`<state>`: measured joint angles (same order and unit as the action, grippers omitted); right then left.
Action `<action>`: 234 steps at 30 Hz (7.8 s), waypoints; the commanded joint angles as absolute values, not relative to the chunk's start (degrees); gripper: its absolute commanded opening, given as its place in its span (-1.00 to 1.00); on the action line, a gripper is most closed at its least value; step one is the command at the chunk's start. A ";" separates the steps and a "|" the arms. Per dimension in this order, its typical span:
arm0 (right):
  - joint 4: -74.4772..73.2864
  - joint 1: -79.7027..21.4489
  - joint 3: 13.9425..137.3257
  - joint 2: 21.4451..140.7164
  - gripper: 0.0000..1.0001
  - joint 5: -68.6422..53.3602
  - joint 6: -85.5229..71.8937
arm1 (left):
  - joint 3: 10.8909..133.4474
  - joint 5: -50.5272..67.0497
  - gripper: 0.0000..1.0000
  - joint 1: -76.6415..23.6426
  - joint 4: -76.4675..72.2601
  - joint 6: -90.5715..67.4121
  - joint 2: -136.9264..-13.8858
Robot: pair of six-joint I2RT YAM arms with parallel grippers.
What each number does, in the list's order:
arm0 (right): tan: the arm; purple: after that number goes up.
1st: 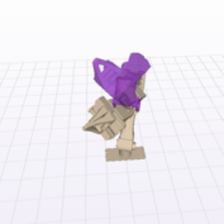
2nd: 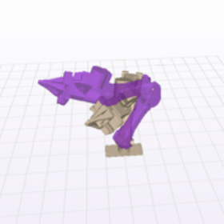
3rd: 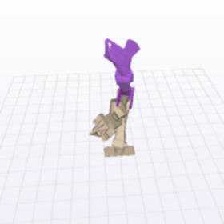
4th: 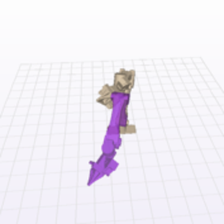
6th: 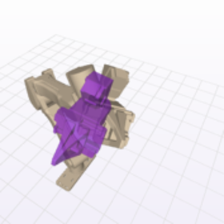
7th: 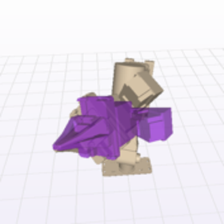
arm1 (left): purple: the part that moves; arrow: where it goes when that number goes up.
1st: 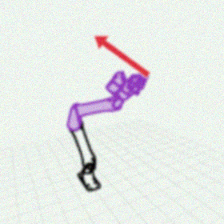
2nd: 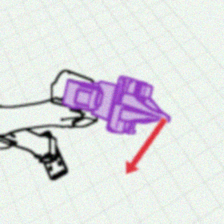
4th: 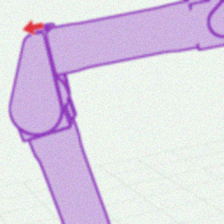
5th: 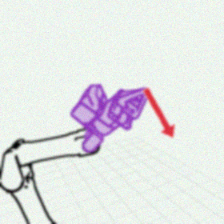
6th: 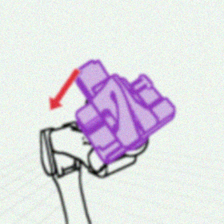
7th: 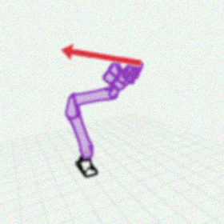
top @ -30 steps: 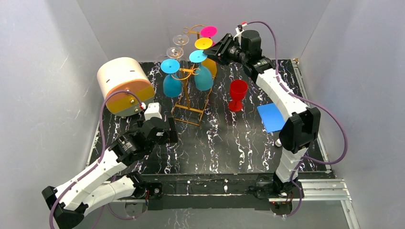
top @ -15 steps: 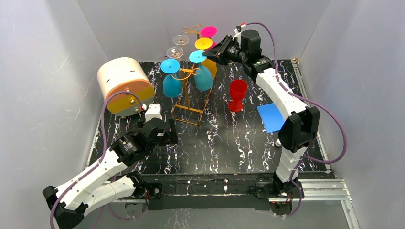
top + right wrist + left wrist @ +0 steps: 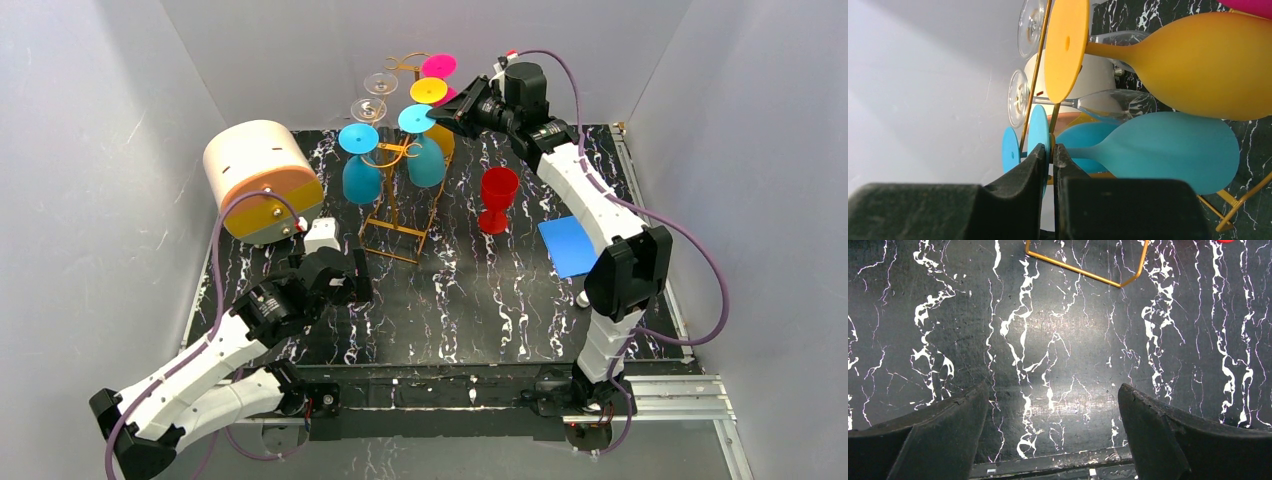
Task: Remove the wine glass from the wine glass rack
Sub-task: Pick up the wine glass from the wine rack, then place the wine glass at the center of the board.
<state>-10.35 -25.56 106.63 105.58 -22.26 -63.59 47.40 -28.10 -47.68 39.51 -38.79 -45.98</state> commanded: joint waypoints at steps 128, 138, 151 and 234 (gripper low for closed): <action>-0.51 -21.74 58.84 62.87 -0.97 -43.73 -58.01 | 54.02 -3.27 0.90 -47.40 19.81 -41.79 -42.48; -1.68 -22.45 54.87 59.76 -0.97 -53.21 -52.76 | 50.11 13.64 0.61 -47.40 1.37 -47.57 -48.13; -2.61 -26.06 55.68 60.77 -0.97 -56.26 -49.42 | 46.16 16.09 -0.16 -47.36 -8.10 -51.16 -51.71; -14.80 -27.92 60.94 54.29 0.94 -19.85 -44.93 | 34.89 23.79 -1.00 -47.42 -26.13 -51.02 -50.05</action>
<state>-7.79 -30.39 56.25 53.36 -21.50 -49.82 38.76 24.69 -47.11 -18.74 -50.63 -52.01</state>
